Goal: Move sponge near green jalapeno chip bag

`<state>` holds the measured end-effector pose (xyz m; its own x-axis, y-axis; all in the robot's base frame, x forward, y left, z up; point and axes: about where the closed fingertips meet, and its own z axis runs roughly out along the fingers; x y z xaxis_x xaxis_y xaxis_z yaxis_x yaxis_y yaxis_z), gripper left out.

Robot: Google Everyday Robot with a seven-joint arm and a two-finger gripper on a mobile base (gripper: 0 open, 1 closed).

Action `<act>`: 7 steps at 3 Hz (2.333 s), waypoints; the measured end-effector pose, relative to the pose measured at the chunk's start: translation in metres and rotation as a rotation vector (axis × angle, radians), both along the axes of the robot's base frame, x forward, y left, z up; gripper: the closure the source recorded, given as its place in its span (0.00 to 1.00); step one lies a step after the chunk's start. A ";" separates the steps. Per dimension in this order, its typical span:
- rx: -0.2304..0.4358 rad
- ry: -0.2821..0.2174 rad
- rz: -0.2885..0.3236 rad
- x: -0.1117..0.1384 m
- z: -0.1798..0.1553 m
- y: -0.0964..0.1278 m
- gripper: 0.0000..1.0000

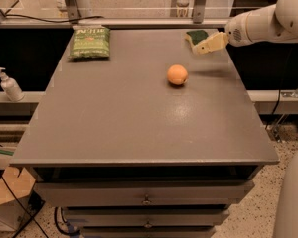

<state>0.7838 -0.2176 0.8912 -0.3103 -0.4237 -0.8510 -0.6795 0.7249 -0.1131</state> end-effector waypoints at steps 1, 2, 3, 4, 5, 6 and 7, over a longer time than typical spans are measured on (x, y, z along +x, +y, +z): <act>0.015 -0.019 0.013 0.021 -0.009 0.004 0.00; 0.019 -0.012 0.021 0.035 -0.020 0.008 0.00; 0.014 0.010 0.029 0.042 -0.031 0.011 0.00; 0.009 0.038 0.030 0.046 -0.043 0.012 0.00; 0.020 0.069 0.029 0.047 -0.052 0.013 0.17; 0.045 0.099 0.011 0.048 -0.061 0.010 0.41; 0.066 0.110 -0.012 0.052 -0.062 0.006 0.64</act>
Offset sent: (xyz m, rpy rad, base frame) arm 0.0585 0.0024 -0.0279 0.0199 -0.0018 0.0215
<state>0.8354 -0.2116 0.8288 -0.4081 -0.3634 -0.8375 -0.6767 0.7362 0.0104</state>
